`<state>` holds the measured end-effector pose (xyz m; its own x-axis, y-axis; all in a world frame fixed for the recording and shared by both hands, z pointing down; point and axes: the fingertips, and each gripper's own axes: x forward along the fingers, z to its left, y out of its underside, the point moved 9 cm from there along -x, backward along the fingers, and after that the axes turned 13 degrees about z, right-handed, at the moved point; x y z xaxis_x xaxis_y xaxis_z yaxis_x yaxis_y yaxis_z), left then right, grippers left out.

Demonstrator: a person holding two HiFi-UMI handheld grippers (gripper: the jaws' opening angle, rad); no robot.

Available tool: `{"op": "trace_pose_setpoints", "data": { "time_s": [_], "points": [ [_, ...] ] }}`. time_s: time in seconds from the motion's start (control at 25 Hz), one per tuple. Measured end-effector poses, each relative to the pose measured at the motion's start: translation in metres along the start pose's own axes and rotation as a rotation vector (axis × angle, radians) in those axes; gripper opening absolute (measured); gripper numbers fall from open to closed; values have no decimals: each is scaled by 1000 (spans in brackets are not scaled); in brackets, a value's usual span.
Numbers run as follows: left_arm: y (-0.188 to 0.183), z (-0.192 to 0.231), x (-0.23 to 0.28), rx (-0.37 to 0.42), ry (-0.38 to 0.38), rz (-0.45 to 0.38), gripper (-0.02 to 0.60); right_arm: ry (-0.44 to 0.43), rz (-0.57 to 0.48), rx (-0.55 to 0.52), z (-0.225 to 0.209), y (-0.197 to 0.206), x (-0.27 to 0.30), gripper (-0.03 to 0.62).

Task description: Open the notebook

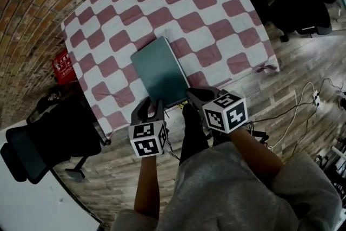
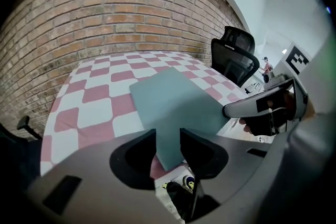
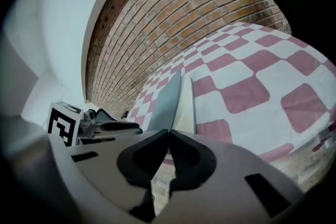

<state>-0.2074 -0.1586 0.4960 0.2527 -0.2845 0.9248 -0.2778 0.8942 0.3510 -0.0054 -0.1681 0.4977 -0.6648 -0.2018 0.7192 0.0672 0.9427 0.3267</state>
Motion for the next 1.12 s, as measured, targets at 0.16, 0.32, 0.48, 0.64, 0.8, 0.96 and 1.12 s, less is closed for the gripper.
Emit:
{"op": "trace_pose_setpoints", "data": {
  "time_s": [0.16, 0.32, 0.48, 0.64, 0.8, 0.96, 1.12],
  "points": [
    [2, 4, -18, -18, -25, -29, 146, -69, -18, -39, 20, -5, -10, 35],
    [5, 8, -35, -38, -56, -61, 147, -106, -19, -106, 38, -11, -14, 35],
    [9, 13, -52, -63, -80, -90, 146, -151, -13, -157, 56, -15, -14, 35],
    [14, 20, -66, -84, -106, -114, 146, -190, -6, -204, 73, -19, -11, 35],
    [20, 26, -78, -101, -128, -126, 146, -252, 10, -225, 89, -21, -4, 35],
    [25, 38, -91, -119, -150, -144, 146, -340, 42, -218, 105, -23, 11, 37],
    [26, 54, -106, -141, -170, -171, 146, -499, 121, -164, 121, -26, 39, 38]
  ]
}}
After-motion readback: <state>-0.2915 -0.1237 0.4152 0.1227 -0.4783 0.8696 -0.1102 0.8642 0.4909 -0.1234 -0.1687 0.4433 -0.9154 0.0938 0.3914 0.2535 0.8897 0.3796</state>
